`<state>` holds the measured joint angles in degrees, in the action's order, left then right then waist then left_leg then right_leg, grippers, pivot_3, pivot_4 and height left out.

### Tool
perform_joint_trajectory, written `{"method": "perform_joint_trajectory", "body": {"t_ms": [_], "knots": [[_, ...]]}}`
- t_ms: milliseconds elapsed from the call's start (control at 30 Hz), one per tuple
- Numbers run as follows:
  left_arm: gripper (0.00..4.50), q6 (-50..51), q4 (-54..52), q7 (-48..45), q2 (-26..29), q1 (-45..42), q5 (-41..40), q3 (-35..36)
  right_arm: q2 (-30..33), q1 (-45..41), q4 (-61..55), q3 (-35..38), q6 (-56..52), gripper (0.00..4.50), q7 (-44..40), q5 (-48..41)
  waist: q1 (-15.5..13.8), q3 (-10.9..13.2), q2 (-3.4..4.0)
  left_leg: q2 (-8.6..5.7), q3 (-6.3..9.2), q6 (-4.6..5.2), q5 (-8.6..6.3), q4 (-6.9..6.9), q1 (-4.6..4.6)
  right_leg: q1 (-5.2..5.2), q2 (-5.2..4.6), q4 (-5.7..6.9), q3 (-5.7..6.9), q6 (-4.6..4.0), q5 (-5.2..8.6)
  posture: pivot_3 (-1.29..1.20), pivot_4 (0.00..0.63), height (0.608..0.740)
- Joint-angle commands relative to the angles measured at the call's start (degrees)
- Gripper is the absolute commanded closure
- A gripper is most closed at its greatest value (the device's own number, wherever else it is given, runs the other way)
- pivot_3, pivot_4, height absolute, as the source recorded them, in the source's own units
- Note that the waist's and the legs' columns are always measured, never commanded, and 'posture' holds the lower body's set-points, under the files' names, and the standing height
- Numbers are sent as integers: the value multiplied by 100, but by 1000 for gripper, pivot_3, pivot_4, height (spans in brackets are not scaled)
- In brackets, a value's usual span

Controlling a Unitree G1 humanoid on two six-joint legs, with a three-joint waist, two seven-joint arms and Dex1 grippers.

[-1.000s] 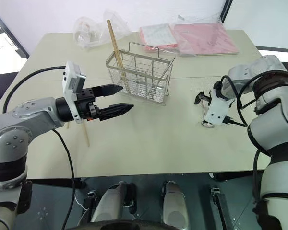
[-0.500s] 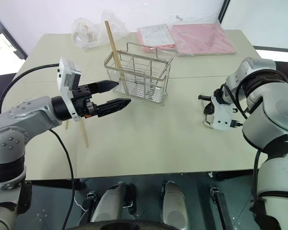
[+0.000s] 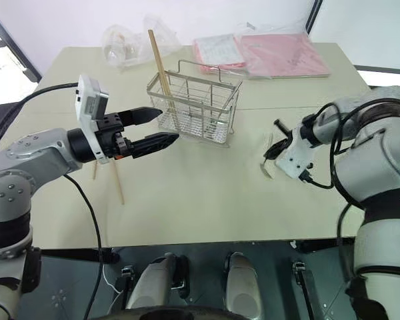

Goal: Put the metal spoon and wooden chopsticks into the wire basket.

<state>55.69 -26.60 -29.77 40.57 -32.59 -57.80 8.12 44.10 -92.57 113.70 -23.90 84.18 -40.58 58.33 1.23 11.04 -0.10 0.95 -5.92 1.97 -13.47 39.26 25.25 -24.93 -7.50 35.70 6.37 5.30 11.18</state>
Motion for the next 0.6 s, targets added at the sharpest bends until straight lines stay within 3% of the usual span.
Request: {"method": "perform_joint_trajectory", "body": {"t_ms": [33, 100, 167, 233, 467, 600], "knots": [[0, -180, 88, -190, 156, -209, 92, 229, 337, -715, 630, 2817, -2340, 4447, -4046, -1613, 24, -1, 1, 4, 3, 1, -1, -10, -27, 30, 4, -16, 1, -1, 0, 0, 150, 699], [0, -216, 222, -288, 207, -294, 165, 210, 445, -1247, 630, 4050, -4321, 4447, -5045, -2153, 66, 4, 8, 10, 2, 3, -5, -15, -49, 50, 8, -23, 1, -11, 6, 0, 150, 699], [0, -265, 378, -390, 227, -421, 257, 154, 453, -1852, 630, 4723, -6091, 4447, -5192, -2905, 100, 16, 29, 11, 3, 2, -6, -22, -48, 43, 5, -19, -1, -18, 10, 0, 150, 699], [0, -324, 511, -477, 215, -541, 359, 89, 384, -2134, 613, 4968, -6921, 4447, -4935, -3477, 120, 17, 30, 9, 2, -11, -14, -40, -46, 30, 0, -18, 0, -28, 15, 0, 150, 699], [0, -376, 687, -607, 68, -791, 558, -28, -372, -1369, -377, 5011, -7529, 4447, -3884, -4396, 121, 12, 12, 1, -4, -23, -31, -42, -44, 27, -11, -10, 7, -16, 10, 0, 150, 699], [0, -366, 664, -607, 18, -814, 623, -22, -759, -1004, -406, 4984, -7596, 4447, -3489, -4693, 120, 14, 13, -4, -5, -6, -18, -13, 19, -41, -17, 45, 0, -5, 19, 0, 150, 699]]}}
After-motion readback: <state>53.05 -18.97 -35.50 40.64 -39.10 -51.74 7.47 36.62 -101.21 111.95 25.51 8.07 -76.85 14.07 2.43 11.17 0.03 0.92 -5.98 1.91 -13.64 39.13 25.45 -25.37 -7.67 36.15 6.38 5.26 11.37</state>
